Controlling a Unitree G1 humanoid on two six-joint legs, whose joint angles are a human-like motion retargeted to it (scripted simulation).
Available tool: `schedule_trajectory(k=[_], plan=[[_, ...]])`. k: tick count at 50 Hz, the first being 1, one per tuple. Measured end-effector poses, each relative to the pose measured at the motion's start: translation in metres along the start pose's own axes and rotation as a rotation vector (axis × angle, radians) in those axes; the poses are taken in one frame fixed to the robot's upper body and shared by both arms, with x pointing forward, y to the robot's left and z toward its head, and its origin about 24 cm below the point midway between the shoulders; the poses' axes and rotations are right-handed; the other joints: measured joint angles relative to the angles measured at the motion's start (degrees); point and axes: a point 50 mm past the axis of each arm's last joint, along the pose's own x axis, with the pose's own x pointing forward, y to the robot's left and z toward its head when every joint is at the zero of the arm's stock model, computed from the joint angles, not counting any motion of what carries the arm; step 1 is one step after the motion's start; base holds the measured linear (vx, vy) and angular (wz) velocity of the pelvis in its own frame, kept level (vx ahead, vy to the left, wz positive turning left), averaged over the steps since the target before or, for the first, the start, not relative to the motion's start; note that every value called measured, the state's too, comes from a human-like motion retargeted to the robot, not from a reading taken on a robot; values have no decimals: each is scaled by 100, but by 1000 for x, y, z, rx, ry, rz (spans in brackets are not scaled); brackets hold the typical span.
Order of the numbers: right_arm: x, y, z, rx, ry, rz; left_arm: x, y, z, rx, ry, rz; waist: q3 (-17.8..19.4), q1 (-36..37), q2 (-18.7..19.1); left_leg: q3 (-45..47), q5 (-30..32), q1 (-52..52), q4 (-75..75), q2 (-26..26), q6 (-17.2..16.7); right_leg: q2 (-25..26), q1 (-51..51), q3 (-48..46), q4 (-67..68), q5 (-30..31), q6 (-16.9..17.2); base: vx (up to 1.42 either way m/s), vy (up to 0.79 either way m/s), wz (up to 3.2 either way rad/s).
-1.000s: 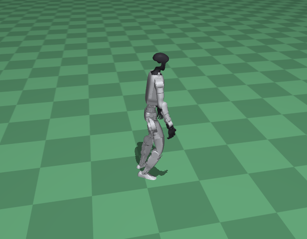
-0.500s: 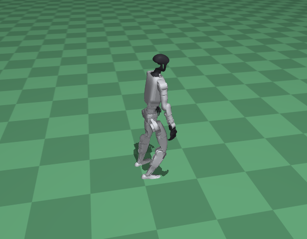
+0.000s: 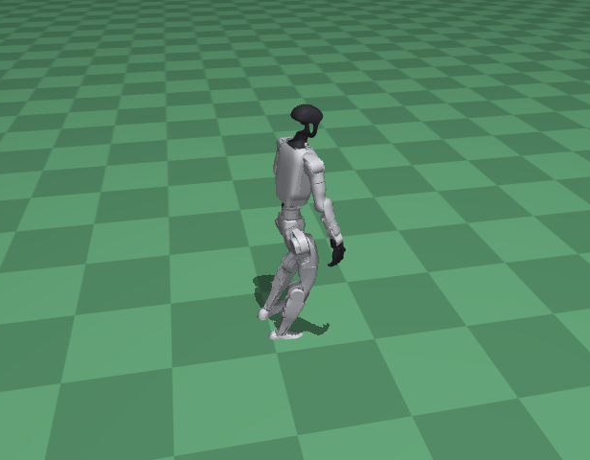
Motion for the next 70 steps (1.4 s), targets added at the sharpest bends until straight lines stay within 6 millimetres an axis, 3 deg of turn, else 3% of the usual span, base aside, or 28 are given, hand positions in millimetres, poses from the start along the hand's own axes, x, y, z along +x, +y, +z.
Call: schedule_trajectory(k=[24,30,35,37,45,52,57,62,70], plan=[[-2,-8,3,44,-15,-29,2,-18,-4,32,14,-69,28,-219,330,-151,-86,120,272,51,-93,350,585,246,-953,517,25,0,0,-1],[-3,-10,-1,38,1,-39,3,-19,15,41,-60,-66,14,-240,434,-394,-287,50,447,-110,-37,370,450,466,-941,593,25,-3,3,-35],[-3,-2,-30,50,83,-18,3,-13,43,38,-163,-36,-12,-273,513,-835,-502,33,296,-422,60,341,175,806,-802,639,54,-4,8,-67],[-3,1,-32,46,88,-11,2,-13,48,25,-189,-27,-37,-300,530,-1032,-556,49,153,-585,103,322,16,982,-707,656,90,-5,12,-89],[2,5,-7,-12,20,-27,2,-15,54,-71,-237,7,-154,-644,453,-1284,-719,177,-658,-1181,365,189,-880,1785,-153,741,395,-10,17,-106],[5,11,27,-87,-62,-37,3,-8,42,-152,-202,57,-298,-1047,87,-609,-554,122,-1506,-1575,564,-1,-1906,2463,279,1021,910,-15,19,-110],[6,14,39,-119,-80,-28,3,-4,24,-191,-136,79,-535,-1138,-216,91,-198,28,-2154,-1763,595,-332,-2636,2366,299,1084,1061,-15,13,-124],[7,15,38,-123,-66,-20,2,-5,4,-226,-59,75,-803,-1117,-536,804,155,79,-2811,-1974,624,-809,-3116,1697,836,725,990,-12,6,-120],[6,9,21,-105,-20,-39,-1,-9,-24,-262,39,55,-929,-1061,-1205,1539,470,639,-3505,-2567,747,-2010,-3106,1076,2908,-477,867,-8,-5,-78]])
